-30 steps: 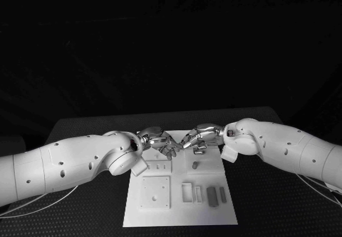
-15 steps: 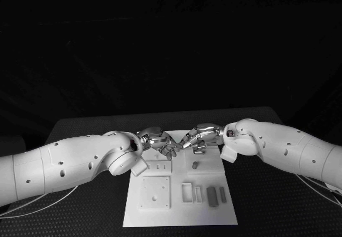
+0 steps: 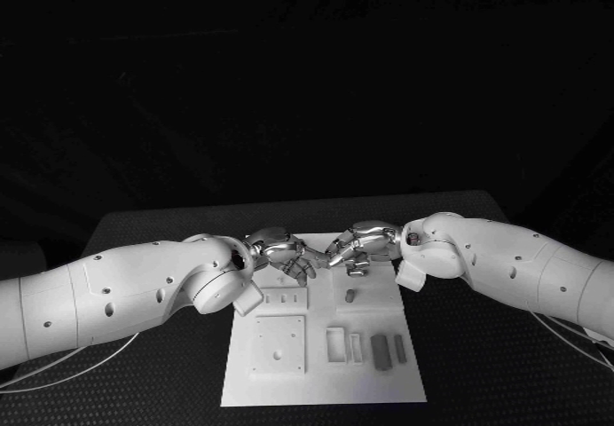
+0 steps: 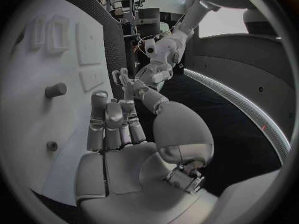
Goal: Assemble the parts on the task board
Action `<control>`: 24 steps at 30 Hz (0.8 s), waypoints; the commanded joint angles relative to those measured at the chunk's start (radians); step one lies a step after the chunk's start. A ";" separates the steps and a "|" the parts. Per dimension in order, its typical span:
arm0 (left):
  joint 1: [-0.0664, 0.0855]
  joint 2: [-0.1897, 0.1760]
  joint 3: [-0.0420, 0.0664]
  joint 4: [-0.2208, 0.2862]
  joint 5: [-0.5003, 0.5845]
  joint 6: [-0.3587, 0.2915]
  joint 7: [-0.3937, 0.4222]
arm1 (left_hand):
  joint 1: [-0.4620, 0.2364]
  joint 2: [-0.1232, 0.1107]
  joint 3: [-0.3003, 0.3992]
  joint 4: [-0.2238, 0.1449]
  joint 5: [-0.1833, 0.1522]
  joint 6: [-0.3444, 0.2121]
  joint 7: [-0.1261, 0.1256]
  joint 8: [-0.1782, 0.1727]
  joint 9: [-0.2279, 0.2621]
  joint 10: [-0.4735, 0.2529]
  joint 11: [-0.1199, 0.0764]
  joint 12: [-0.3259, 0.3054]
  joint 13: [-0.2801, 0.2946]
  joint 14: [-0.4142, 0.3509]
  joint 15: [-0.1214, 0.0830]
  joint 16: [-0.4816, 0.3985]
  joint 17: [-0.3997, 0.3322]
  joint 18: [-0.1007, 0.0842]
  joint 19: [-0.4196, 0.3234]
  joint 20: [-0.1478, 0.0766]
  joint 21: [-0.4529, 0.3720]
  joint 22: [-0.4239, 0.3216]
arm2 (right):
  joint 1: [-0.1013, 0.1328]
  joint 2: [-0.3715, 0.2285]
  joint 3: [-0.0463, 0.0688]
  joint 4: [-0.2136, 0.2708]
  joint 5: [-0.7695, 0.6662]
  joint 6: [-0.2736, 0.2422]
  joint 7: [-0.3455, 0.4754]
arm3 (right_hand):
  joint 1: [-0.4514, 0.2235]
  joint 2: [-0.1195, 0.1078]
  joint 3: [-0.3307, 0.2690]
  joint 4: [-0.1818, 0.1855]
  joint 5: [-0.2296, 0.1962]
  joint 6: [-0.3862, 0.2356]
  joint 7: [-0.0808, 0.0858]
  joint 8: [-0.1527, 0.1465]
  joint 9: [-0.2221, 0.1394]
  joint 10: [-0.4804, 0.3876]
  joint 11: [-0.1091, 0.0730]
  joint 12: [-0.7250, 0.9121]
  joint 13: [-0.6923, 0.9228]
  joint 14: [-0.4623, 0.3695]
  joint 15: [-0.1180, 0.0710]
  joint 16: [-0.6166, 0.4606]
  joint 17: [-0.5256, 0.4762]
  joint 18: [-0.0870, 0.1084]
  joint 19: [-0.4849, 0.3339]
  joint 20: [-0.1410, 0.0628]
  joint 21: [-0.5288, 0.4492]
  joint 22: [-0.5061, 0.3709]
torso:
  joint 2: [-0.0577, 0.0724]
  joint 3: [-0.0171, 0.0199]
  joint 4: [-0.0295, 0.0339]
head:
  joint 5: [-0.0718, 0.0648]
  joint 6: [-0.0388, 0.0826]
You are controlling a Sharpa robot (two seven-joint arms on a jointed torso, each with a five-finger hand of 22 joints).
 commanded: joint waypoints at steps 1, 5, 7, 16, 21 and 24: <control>0.001 -0.001 0.001 0.001 0.015 -0.012 -0.002 | -0.006 -0.004 -0.007 -0.001 -0.003 -0.009 0.003 -0.005 -0.001 -0.010 0.002 0.009 0.004 -0.006 0.001 -0.007 0.001 -0.011 -0.006 0.001 -0.001 -0.002 | -0.001 0.000 0.000 0.002 -0.011 0.023 0.012 | 0.006 0.003 0.005 0.001 0.004 0.014 0.008 0.007 0.026 0.001 -0.006 0.007 0.001 0.003 -0.006 0.004 0.001 0.014 0.002 -0.003 0.004 0.018 | 0.000 0.0002 -0.0005 | -0.001 -0.001; 0.001 -0.003 0.001 0.001 -0.001 -0.014 -0.008 | -0.003 -0.002 -0.009 -0.004 -0.003 -0.011 0.004 -0.005 0.000 -0.015 0.003 0.012 0.005 -0.006 0.001 -0.007 0.001 -0.011 -0.005 0.001 0.000 -0.002 | -0.001 -0.002 0.000 0.003 -0.011 0.028 0.010 | 0.006 0.002 0.004 0.001 0.004 0.014 0.008 0.008 0.027 0.001 -0.006 0.007 0.001 0.003 -0.006 0.004 0.001 0.014 0.002 -0.003 0.004 0.018 | 0.000 0.0006 -0.0002 | -0.002 -0.002; 0.001 -0.003 0.001 0.000 -0.001 -0.022 -0.007 | 0.004 0.007 -0.005 -0.005 -0.003 -0.006 0.002 -0.001 0.002 -0.015 0.003 0.016 0.007 -0.005 0.001 -0.007 0.002 -0.010 -0.005 0.001 0.000 -0.002 | -0.001 -0.001 0.000 0.003 -0.014 0.028 0.008 | 0.006 0.002 0.004 0.001 0.004 0.014 0.008 0.008 0.027 0.001 -0.006 0.007 0.001 0.003 -0.006 0.004 0.001 0.014 0.002 -0.003 0.004 0.018 | 0.000 0.0001 0.0004 | -0.003 -0.001; 0.001 0.002 0.001 0.001 -0.002 -0.013 0.004 | 0.102 0.073 0.046 -0.031 -0.003 0.048 -0.032 0.034 0.019 -0.005 -0.009 0.058 0.022 -0.001 0.001 -0.007 0.005 -0.011 -0.002 0.002 0.002 -0.002 | -0.001 0.005 0.000 0.001 -0.019 0.029 0.005 | 0.006 0.002 0.004 0.001 0.004 0.013 0.007 0.009 0.030 0.001 -0.006 0.007 0.001 0.002 -0.007 0.004 0.001 0.014 0.002 -0.003 0.004 0.019 | -0.001 -0.0002 0.0004 | -0.002 -0.002; 0.001 0.004 0.001 0.001 -0.002 -0.015 0.007 | 0.121 0.081 0.056 -0.030 -0.003 0.064 -0.044 0.043 0.022 0.002 -0.016 0.071 0.024 0.001 0.000 -0.007 0.006 -0.012 0.000 0.001 0.003 -0.001 | -0.001 0.009 0.000 -0.001 -0.020 0.029 0.004 | 0.007 0.002 0.004 0.001 0.004 0.013 0.007 0.009 0.031 0.001 -0.006 0.007 0.001 0.002 -0.007 0.004 0.001 0.014 0.002 -0.003 0.004 0.018 | 0.000 -0.0001 0.0001 | -0.002 -0.003; 0.001 0.005 0.001 0.001 -0.002 -0.012 0.007 | 0.124 0.082 0.057 -0.029 -0.003 0.069 -0.048 0.045 0.023 0.005 -0.018 0.076 0.024 0.003 0.000 -0.006 0.007 -0.012 0.002 0.001 0.004 0.000 | -0.001 0.010 0.000 -0.001 -0.021 0.029 0.004 | 0.007 0.002 0.005 0.001 0.004 0.013 0.007 0.009 0.032 0.001 -0.006 0.007 0.001 0.002 -0.007 0.004 0.001 0.014 0.002 -0.003 0.004 0.018 | 0.000 0.0000 0.0004 | -0.003 -0.004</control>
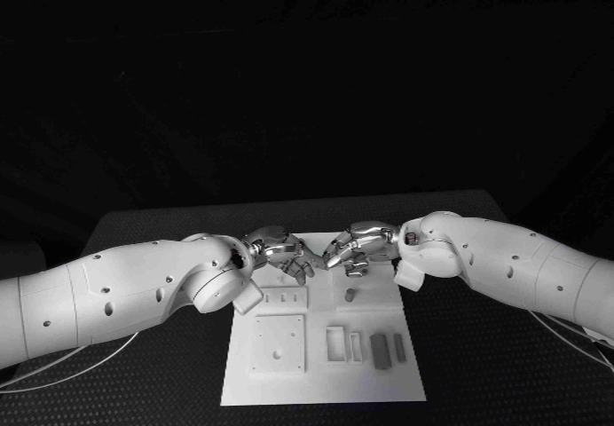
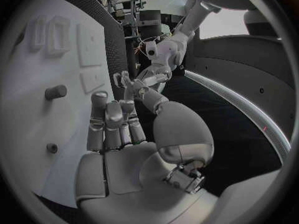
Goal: Assemble the parts on the task board
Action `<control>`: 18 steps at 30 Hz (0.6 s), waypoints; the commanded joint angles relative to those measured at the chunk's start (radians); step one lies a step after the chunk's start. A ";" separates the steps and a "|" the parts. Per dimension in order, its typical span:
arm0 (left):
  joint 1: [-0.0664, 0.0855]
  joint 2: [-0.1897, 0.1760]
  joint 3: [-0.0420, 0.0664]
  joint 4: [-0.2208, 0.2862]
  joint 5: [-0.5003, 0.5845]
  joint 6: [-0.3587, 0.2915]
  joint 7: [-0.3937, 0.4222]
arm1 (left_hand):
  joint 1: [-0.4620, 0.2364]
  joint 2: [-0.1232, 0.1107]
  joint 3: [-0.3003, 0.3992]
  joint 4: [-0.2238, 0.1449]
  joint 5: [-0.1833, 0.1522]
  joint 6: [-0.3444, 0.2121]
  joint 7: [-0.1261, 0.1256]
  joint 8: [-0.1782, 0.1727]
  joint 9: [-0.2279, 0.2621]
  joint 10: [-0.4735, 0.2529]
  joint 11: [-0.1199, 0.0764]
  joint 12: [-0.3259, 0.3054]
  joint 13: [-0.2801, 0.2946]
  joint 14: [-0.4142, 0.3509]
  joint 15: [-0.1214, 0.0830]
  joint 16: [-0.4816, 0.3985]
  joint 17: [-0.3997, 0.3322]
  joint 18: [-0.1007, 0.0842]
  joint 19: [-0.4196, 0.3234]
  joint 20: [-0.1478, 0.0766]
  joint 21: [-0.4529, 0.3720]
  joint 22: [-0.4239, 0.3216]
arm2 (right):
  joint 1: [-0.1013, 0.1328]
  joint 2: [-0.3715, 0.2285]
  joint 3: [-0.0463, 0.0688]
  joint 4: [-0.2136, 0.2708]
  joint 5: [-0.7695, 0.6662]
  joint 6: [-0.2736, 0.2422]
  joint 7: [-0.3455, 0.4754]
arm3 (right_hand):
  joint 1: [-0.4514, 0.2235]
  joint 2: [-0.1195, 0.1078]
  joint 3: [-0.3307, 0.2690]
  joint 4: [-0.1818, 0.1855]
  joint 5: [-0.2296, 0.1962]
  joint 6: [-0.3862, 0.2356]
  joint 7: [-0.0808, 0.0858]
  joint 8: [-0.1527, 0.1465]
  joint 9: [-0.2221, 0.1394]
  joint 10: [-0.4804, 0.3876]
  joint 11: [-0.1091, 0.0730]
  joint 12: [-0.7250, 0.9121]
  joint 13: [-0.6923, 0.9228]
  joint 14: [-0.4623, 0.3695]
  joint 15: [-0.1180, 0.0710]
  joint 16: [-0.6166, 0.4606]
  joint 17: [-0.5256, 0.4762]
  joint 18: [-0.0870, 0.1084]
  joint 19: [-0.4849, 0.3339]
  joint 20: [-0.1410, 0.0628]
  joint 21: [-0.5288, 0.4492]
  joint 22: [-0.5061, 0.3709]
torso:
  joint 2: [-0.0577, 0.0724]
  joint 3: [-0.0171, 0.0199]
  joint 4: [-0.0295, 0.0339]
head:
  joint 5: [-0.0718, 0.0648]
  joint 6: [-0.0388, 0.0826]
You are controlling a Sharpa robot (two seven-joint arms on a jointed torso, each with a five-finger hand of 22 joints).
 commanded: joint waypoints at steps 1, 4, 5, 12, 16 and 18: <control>0.000 0.003 0.001 0.002 -0.002 0.001 0.012 | 0.010 -0.003 0.006 0.003 -0.003 0.009 0.002 0.007 0.001 0.000 -0.007 0.007 0.001 0.004 -0.001 0.001 0.002 -0.012 0.003 0.001 0.004 0.001 | -0.001 0.002 0.000 0.002 -0.007 0.022 0.007 | 0.007 0.002 0.006 0.002 0.004 0.014 0.006 0.004 0.032 0.001 -0.007 0.004 0.001 0.001 -0.009 0.004 0.001 0.016 0.002 -0.003 0.004 0.018 | 0.000 0.0000 0.0000 | -0.001 -0.002; 0.000 0.004 0.001 0.002 0.000 0.004 0.011 | 0.007 -0.003 0.004 0.005 -0.003 0.012 0.001 0.007 0.001 0.001 -0.008 0.010 0.001 0.007 -0.002 0.002 0.003 -0.012 0.006 0.000 0.005 0.002 | -0.001 0.003 0.000 0.002 -0.009 0.024 0.006 | 0.007 0.002 0.006 0.002 0.004 0.014 0.006 0.004 0.032 0.001 -0.007 0.004 0.001 0.001 -0.009 0.004 0.001 0.016 0.002 -0.003 0.004 0.018 | 0.000 0.0001 -0.0001 | -0.001 -0.002; 0.000 0.004 0.001 0.003 0.000 0.005 0.011 | 0.007 -0.003 0.004 0.006 -0.003 0.013 0.001 0.007 0.001 0.002 -0.008 0.011 0.001 0.008 -0.002 0.003 0.004 -0.012 0.007 -0.001 0.005 0.002 | -0.001 0.004 0.000 0.002 -0.013 0.024 0.006 | 0.007 0.002 0.006 0.002 0.004 0.014 0.006 0.005 0.033 0.001 -0.007 0.004 0.001 0.001 -0.009 0.004 0.001 0.016 0.002 -0.003 0.004 0.018 | 0.000 0.0000 -0.0003 | -0.001 -0.002; 0.000 0.009 0.001 0.003 -0.002 0.015 0.006 | 0.008 0.004 0.005 0.008 -0.003 0.020 -0.001 0.010 0.002 0.007 -0.011 0.018 0.000 0.011 -0.004 0.005 0.006 -0.012 0.010 -0.003 0.006 0.003 | -0.001 0.005 0.000 0.001 -0.014 0.025 0.006 | 0.008 0.002 0.006 0.002 0.004 0.013 0.006 0.005 0.034 0.001 -0.007 0.004 0.001 0.001 -0.009 0.004 0.001 0.016 0.002 -0.004 0.004 0.018 | 0.000 0.0000 -0.0005 | -0.002 -0.003; 0.000 0.010 0.001 0.003 -0.010 0.015 0.001 | 0.015 0.008 0.009 0.005 -0.003 0.028 -0.004 0.013 0.003 0.014 -0.015 0.024 0.000 0.013 -0.006 0.007 0.008 -0.011 0.013 -0.004 0.007 0.004 | -0.001 0.005 0.000 0.001 -0.014 0.027 0.005 | 0.008 0.002 0.006 0.002 0.004 0.013 0.006 0.005 0.034 0.000 -0.007 0.004 0.001 0.001 -0.009 0.004 0.001 0.016 0.002 -0.004 0.004 0.018 | 0.000 0.0004 -0.0006 | -0.002 -0.005; 0.000 0.010 0.001 0.003 -0.011 0.011 -0.007 | 0.026 0.011 0.014 0.000 -0.002 0.032 -0.005 0.015 0.003 0.018 -0.017 0.028 0.000 0.017 -0.008 0.009 0.010 -0.010 0.017 -0.006 0.008 0.005 | -0.001 0.005 0.000 0.001 -0.014 0.028 0.005 | 0.008 0.002 0.006 0.002 0.004 0.013 0.006 0.005 0.035 0.000 -0.007 0.004 0.001 0.001 -0.009 0.004 0.001 0.016 0.002 -0.004 0.004 0.018 | 0.000 0.0006 -0.0008 | -0.003 -0.005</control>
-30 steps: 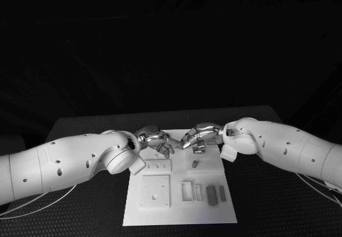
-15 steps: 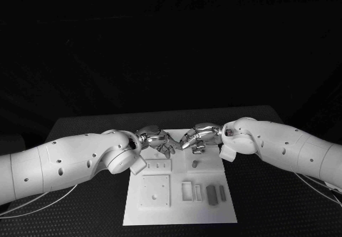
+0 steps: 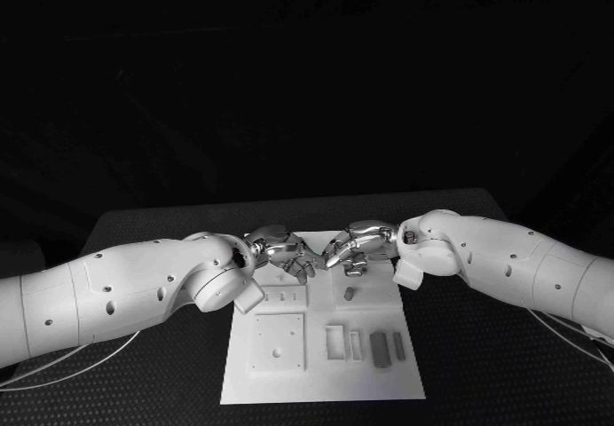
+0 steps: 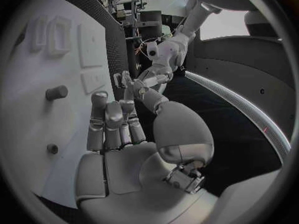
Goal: Assemble the parts on the task board
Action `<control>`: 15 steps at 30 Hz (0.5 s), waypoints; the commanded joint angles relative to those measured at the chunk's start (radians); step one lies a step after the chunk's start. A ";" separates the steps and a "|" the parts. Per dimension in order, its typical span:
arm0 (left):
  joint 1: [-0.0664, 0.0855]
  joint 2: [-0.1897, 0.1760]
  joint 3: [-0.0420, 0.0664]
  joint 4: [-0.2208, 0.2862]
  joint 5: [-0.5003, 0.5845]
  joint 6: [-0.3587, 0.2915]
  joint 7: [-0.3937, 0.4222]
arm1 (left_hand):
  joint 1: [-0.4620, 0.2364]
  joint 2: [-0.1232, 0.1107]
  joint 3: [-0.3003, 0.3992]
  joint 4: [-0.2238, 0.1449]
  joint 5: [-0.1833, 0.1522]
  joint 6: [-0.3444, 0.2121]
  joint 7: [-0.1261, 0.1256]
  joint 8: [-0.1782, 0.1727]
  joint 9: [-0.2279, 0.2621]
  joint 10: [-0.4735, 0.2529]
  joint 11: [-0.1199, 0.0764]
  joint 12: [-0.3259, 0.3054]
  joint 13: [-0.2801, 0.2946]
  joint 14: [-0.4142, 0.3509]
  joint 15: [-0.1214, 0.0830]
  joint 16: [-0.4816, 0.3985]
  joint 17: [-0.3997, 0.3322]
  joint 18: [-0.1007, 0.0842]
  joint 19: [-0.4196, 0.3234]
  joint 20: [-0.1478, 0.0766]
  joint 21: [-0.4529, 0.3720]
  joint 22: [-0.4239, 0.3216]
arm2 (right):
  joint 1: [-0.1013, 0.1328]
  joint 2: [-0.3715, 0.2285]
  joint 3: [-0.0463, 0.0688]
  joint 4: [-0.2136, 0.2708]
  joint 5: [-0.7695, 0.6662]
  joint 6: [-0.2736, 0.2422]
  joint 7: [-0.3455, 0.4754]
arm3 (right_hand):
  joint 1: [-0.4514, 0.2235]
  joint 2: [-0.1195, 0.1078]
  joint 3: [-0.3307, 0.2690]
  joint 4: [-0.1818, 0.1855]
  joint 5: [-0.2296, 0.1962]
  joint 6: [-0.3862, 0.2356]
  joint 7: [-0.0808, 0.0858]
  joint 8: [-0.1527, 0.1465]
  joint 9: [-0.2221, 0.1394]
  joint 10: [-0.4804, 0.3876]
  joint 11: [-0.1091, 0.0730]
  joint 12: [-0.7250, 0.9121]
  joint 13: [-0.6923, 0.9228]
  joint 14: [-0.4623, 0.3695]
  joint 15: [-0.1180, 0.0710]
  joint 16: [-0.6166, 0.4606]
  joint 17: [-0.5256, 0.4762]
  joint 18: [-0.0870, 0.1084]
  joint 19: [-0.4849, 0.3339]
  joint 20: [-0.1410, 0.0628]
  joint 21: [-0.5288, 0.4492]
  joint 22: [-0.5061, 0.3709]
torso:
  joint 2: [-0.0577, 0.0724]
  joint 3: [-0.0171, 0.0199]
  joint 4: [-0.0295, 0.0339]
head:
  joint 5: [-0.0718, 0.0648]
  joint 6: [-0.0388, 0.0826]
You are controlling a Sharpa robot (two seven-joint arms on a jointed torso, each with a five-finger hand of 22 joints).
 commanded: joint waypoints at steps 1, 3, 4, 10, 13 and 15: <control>0.001 0.004 0.001 0.002 -0.006 0.003 -0.007 | 0.018 0.000 0.010 0.000 -0.003 0.007 -0.001 0.005 0.001 0.005 -0.004 0.006 0.000 0.009 0.001 0.005 0.002 -0.010 0.009 0.002 0.003 0.002 | -0.001 0.003 0.000 0.002 -0.005 0.024 0.007 | 0.008 0.002 0.006 0.002 0.005 0.014 0.004 0.004 0.020 0.001 -0.007 0.004 0.001 0.001 -0.009 0.004 0.001 0.013 0.002 -0.004 0.004 0.018 | 0.000 0.0007 -0.0004 | -0.001 0.000; 0.001 0.004 0.001 0.001 -0.005 0.001 -0.010 | 0.028 -0.004 0.013 -0.002 -0.003 0.011 -0.001 0.006 0.001 0.009 -0.005 0.010 0.000 0.012 0.000 0.007 0.004 -0.010 0.013 0.000 0.005 0.004 | -0.001 0.002 0.000 0.004 -0.005 0.022 0.007 | 0.008 0.002 0.006 0.002 0.005 0.014 0.004 0.004 0.021 0.000 -0.007 0.004 0.001 0.001 -0.009 0.004 0.001 0.013 0.002 -0.004 0.004 0.018 | 0.000 0.0008 -0.0003 | 0.000 -0.001; 0.001 0.004 0.001 0.001 -0.005 0.001 -0.012 | 0.034 -0.009 0.013 -0.003 -0.003 0.013 -0.002 0.006 0.001 0.010 -0.006 0.012 -0.001 0.012 -0.001 0.008 0.005 -0.011 0.014 0.000 0.005 0.004 | -0.001 0.002 0.000 0.004 -0.005 0.022 0.007 | 0.008 0.002 0.006 0.002 0.005 0.014 0.004 0.004 0.021 0.000 -0.007 0.004 0.001 0.001 -0.009 0.004 0.001 0.013 0.002 -0.004 0.004 0.018 | 0.000 0.0007 -0.0001 | 0.001 0.000; 0.001 0.005 0.001 0.000 -0.012 0.009 -0.021 | 0.049 -0.013 0.016 -0.002 -0.003 0.023 -0.005 0.009 0.003 0.018 -0.009 0.020 -0.002 0.016 -0.003 0.012 0.009 -0.011 0.019 -0.002 0.006 0.007 | -0.001 0.000 0.000 0.004 -0.005 0.025 0.006 | 0.009 0.002 0.006 0.002 0.005 0.014 0.004 0.004 0.022 0.000 -0.007 0.004 0.001 0.001 -0.009 0.004 0.001 0.013 0.002 -0.004 0.004 0.018 | 0.000 0.0009 0.0006 | 0.001 -0.002; 0.001 0.006 0.001 0.000 -0.013 0.011 -0.021 | 0.056 -0.010 0.018 -0.002 -0.003 0.030 -0.008 0.012 0.004 0.023 -0.012 0.024 -0.003 0.020 -0.005 0.014 0.012 -0.011 0.023 -0.004 0.007 0.009 | -0.001 0.001 0.000 0.004 -0.005 0.026 0.006 | 0.009 0.002 0.006 0.002 0.005 0.013 0.004 0.004 0.022 0.000 -0.007 0.004 0.001 0.001 -0.010 0.004 0.001 0.013 0.002 -0.004 0.004 0.018 | 0.000 0.0013 -0.0004 | 0.001 -0.003; 0.001 0.007 0.001 0.000 -0.013 0.010 -0.020 | 0.065 -0.005 0.024 -0.002 -0.003 0.034 -0.011 0.013 0.004 0.025 -0.014 0.026 -0.004 0.021 -0.006 0.016 0.014 -0.011 0.024 -0.005 0.007 0.010 | -0.001 0.001 0.000 0.004 -0.005 0.026 0.006 | 0.009 0.002 0.006 0.002 0.005 0.013 0.004 0.004 0.023 0.000 -0.007 0.004 0.001 0.001 -0.010 0.004 0.001 0.013 0.002 -0.004 0.004 0.018 | 0.000 0.0015 -0.0008 | 0.001 -0.003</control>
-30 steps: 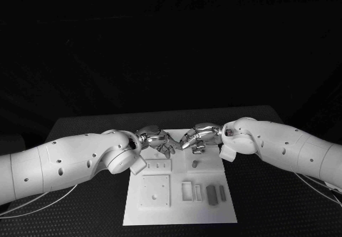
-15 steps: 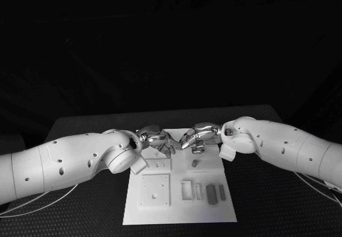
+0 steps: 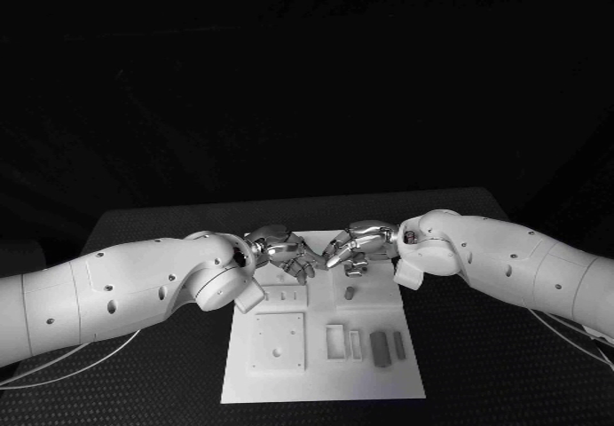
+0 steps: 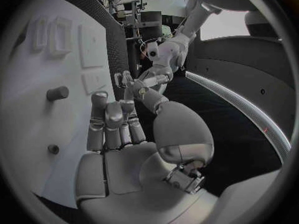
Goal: Assemble the parts on the task board
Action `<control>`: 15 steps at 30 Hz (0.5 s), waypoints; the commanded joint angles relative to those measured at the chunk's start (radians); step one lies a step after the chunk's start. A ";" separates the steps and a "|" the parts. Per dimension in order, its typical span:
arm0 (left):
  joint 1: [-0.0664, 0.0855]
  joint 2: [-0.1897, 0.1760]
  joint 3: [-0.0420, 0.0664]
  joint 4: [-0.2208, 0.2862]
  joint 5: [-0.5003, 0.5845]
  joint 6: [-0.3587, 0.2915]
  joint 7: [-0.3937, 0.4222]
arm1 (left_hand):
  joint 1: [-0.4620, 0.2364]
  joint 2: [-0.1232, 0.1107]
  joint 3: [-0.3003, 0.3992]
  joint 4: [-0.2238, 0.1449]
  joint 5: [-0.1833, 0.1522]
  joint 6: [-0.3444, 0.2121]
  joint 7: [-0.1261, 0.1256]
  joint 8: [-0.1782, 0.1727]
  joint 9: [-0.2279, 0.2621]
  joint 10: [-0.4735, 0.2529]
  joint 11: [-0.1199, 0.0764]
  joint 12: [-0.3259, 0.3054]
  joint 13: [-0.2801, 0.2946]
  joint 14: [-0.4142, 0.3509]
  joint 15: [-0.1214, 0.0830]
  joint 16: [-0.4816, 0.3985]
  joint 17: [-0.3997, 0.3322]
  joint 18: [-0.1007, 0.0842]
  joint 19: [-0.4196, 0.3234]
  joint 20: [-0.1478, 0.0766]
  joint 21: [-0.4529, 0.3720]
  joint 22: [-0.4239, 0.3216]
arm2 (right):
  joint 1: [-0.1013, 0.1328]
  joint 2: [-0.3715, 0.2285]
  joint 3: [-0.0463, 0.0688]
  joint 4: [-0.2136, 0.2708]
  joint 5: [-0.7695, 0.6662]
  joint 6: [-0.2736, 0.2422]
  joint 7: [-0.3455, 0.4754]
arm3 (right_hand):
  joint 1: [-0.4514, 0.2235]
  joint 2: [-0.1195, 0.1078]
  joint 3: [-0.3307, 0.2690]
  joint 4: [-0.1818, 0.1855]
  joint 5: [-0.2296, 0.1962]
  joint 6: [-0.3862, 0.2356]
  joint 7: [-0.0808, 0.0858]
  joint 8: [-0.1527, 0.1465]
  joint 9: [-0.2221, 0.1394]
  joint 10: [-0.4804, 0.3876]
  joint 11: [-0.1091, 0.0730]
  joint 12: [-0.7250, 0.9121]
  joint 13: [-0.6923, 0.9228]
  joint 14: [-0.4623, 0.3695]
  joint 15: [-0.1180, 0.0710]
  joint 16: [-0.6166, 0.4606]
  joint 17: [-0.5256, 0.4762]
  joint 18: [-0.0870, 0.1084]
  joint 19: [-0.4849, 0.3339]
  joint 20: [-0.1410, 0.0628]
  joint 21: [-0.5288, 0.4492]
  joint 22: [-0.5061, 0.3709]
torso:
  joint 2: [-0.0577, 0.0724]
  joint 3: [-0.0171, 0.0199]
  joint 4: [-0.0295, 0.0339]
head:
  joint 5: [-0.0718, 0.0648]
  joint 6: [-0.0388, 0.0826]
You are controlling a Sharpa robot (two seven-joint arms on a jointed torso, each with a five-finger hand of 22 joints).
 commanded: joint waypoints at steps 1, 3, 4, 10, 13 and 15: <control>0.000 0.004 0.000 0.001 -0.009 0.011 -0.004 | 0.026 0.004 0.019 0.001 -0.003 0.013 -0.004 0.007 0.002 0.008 -0.003 0.007 -0.003 0.007 0.001 0.006 0.002 -0.011 0.006 -0.001 0.006 0.002 | 0.000 0.002 0.001 0.002 -0.001 0.024 0.010 | 0.009 0.002 0.004 0.000 0.005 0.012 0.005 0.004 0.023 0.000 -0.007 0.004 0.001 0.000 -0.005 0.004 0.002 0.013 0.002 -0.004 0.004 0.018 | 0.000 0.0004 -0.0011 | 0.000 -0.001; 0.000 0.004 0.000 0.001 -0.010 0.013 -0.004 | 0.041 0.006 0.035 0.001 -0.003 0.015 -0.007 0.007 0.002 0.011 -0.004 0.008 -0.005 0.006 0.001 0.006 0.004 -0.012 0.007 -0.001 0.005 0.002 | 0.000 0.002 0.001 0.002 -0.001 0.024 0.010 | 0.009 0.002 0.004 0.000 0.005 0.012 0.006 0.004 0.023 0.000 -0.007 0.004 0.001 0.000 -0.005 0.004 0.002 0.013 0.002 -0.004 0.004 0.018 | 0.000 0.0002 -0.0010 | 0.000 -0.001; 0.000 0.004 0.000 0.001 -0.013 0.013 -0.005 | 0.046 0.007 0.040 0.001 -0.003 0.016 -0.007 0.007 0.002 0.011 -0.004 0.009 -0.006 0.006 0.001 0.006 0.004 -0.013 0.007 -0.001 0.005 0.003 | 0.000 0.002 0.001 0.002 -0.001 0.023 0.010 | 0.009 0.002 0.004 0.000 0.005 0.012 0.006 0.004 0.023 0.000 -0.007 0.004 0.001 0.000 -0.005 0.004 0.002 0.013 0.002 -0.004 0.004 0.018 | 0.000 -0.0001 -0.0008 | 0.000 -0.001; 0.000 0.005 0.000 0.000 -0.024 0.027 -0.012 | 0.058 0.002 0.054 0.001 -0.003 0.025 -0.011 0.011 0.004 0.020 -0.007 0.012 -0.010 0.006 0.001 0.007 0.006 -0.014 0.008 -0.002 0.004 0.004 | 0.000 0.002 0.001 0.001 0.002 0.020 0.010 | 0.008 0.002 0.004 0.000 0.005 0.012 0.006 0.005 0.024 0.000 -0.007 0.004 0.001 0.000 -0.005 0.004 0.002 0.013 0.002 -0.004 0.004 0.018 | 0.000 -0.0008 -0.0001 | -0.002 -0.003; 0.000 0.005 0.000 0.000 -0.031 0.034 -0.013 | 0.059 0.000 0.056 0.001 -0.003 0.028 -0.012 0.012 0.005 0.023 -0.008 0.013 -0.011 0.006 0.001 0.007 0.006 -0.015 0.009 -0.002 0.004 0.005 | 0.000 0.002 0.001 0.001 0.003 0.019 0.010 | 0.008 0.002 0.004 0.000 0.005 0.012 0.006 0.005 0.025 0.000 -0.007 0.004 0.001 0.000 -0.005 0.004 0.002 0.013 0.002 -0.004 0.004 0.018 | 0.000 -0.0010 -0.0002 | -0.002 -0.002; 0.000 0.005 0.000 0.001 -0.033 0.033 -0.015 | 0.060 0.000 0.057 0.001 -0.003 0.029 -0.012 0.013 0.005 0.024 -0.009 0.013 -0.011 0.006 0.001 0.007 0.007 -0.015 0.009 -0.002 0.004 0.006 | 0.000 0.002 0.001 0.001 0.003 0.019 0.010 | 0.008 0.002 0.004 0.000 0.005 0.012 0.006 0.005 0.025 0.000 -0.007 0.004 0.001 0.000 -0.005 0.004 0.002 0.013 0.002 -0.004 0.004 0.018 | 0.000 -0.0011 0.0001 | -0.003 -0.004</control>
